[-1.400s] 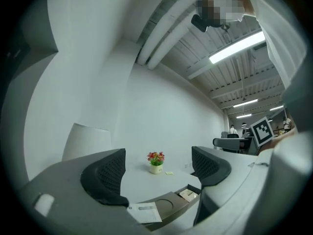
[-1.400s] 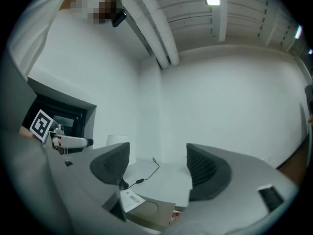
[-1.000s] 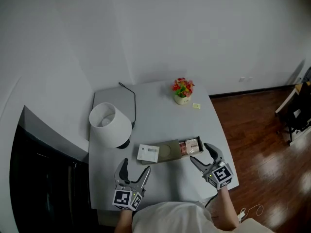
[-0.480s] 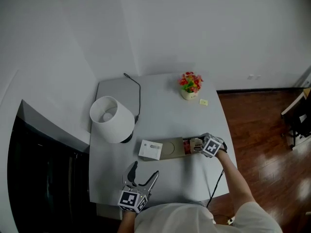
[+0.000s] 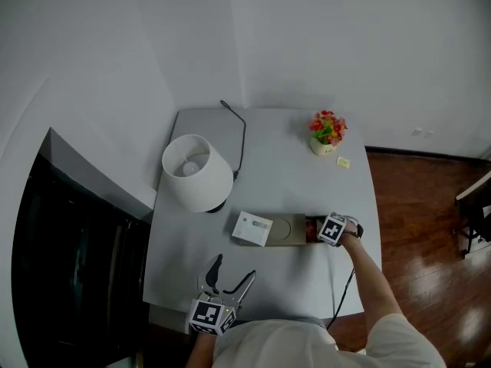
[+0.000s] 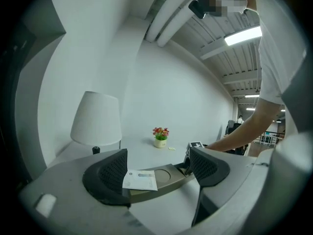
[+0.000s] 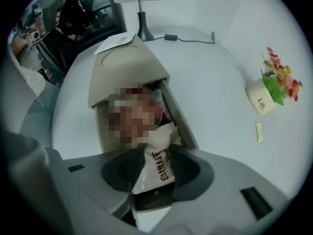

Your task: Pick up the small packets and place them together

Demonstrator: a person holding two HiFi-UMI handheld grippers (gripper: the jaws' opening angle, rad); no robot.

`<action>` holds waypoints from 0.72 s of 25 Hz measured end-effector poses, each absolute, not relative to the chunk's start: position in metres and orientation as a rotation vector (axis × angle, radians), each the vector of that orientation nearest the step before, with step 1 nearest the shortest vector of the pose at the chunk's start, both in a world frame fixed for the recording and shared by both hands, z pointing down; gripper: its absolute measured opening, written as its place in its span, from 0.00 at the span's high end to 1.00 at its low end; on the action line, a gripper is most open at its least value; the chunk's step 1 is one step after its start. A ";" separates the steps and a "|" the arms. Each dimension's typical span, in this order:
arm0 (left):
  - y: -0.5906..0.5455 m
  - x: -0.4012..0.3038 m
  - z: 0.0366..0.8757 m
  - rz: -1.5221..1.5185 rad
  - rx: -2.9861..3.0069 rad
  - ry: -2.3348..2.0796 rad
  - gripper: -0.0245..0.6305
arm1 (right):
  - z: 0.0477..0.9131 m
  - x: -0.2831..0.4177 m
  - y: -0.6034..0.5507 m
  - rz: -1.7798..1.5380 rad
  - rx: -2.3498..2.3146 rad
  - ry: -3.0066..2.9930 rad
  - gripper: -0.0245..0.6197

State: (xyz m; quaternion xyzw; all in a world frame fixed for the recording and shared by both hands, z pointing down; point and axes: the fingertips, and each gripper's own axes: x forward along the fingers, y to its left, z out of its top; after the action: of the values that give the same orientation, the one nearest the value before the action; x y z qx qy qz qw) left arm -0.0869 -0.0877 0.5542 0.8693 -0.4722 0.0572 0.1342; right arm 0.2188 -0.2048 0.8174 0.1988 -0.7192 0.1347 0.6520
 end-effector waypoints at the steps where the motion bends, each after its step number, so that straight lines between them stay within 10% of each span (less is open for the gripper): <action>1: -0.087 -0.089 0.554 0.164 2.517 -1.372 0.38 | 0.815 0.223 -0.204 0.317 0.476 -1.626 0.73; 18: -0.088 -0.105 0.538 0.060 2.542 -1.389 0.38 | 0.721 0.069 -0.197 0.297 0.563 -1.973 0.74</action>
State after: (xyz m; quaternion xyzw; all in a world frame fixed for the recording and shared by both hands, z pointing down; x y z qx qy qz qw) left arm -0.1045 -0.0879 0.5377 0.8707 -0.4759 0.0207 0.1220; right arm 0.0688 -0.1973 0.7205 0.2339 -0.8191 0.1233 0.5090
